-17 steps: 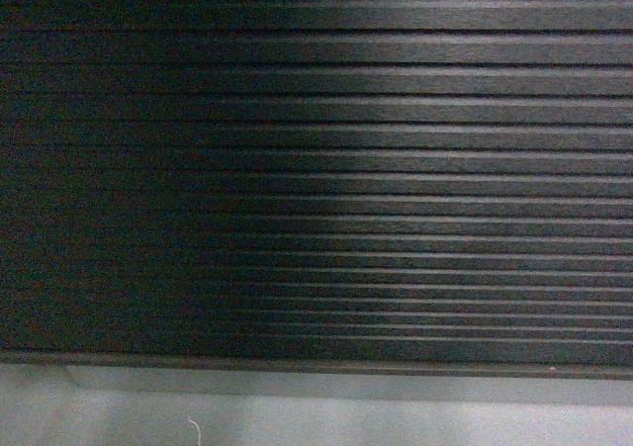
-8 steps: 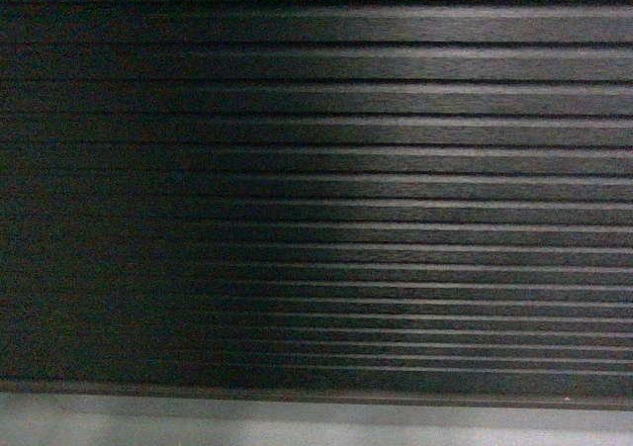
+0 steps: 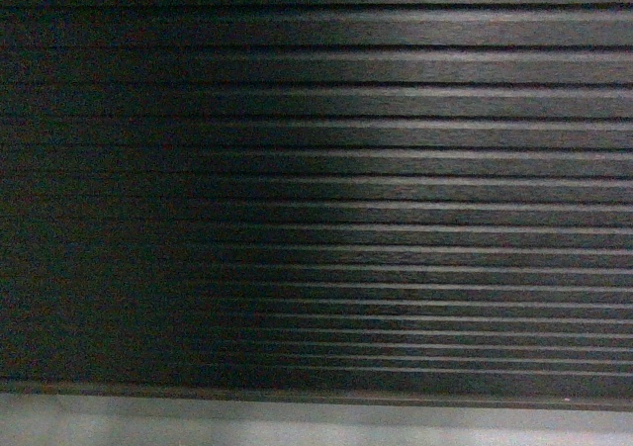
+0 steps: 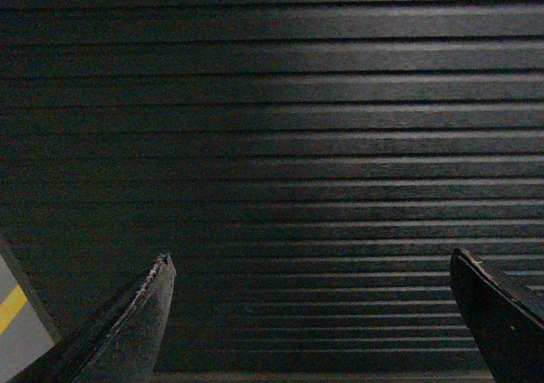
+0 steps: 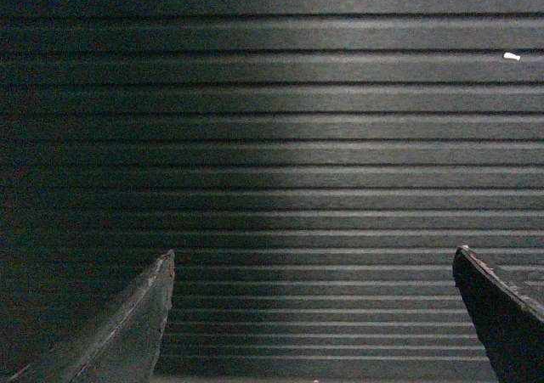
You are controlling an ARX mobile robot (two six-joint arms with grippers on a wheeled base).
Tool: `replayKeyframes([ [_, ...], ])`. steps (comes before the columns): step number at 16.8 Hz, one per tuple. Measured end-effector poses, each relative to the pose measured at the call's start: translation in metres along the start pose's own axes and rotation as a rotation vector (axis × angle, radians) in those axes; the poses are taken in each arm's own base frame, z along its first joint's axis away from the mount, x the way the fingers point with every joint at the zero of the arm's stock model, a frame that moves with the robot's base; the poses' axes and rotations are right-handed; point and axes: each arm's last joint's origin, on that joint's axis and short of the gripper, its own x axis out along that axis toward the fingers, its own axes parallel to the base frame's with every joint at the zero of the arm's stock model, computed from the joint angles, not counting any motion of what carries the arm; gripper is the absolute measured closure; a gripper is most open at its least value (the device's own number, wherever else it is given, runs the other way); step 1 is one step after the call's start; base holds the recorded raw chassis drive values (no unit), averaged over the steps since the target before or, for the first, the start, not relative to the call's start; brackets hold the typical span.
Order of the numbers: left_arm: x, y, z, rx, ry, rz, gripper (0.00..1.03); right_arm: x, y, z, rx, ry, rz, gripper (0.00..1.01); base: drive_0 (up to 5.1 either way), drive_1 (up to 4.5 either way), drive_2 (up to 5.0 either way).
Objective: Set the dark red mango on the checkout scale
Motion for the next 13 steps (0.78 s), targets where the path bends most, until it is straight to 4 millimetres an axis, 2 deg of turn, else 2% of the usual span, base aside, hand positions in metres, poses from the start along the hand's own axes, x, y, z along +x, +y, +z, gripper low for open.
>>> replayKeyframes([
  [13,0.0000,0.0000,0.0002,0.000,-0.002,0.000,0.05,0.0000,0.0000,0.0003,0.000,-0.003,0.000,0.03,0.0,0.00,0.0],
])
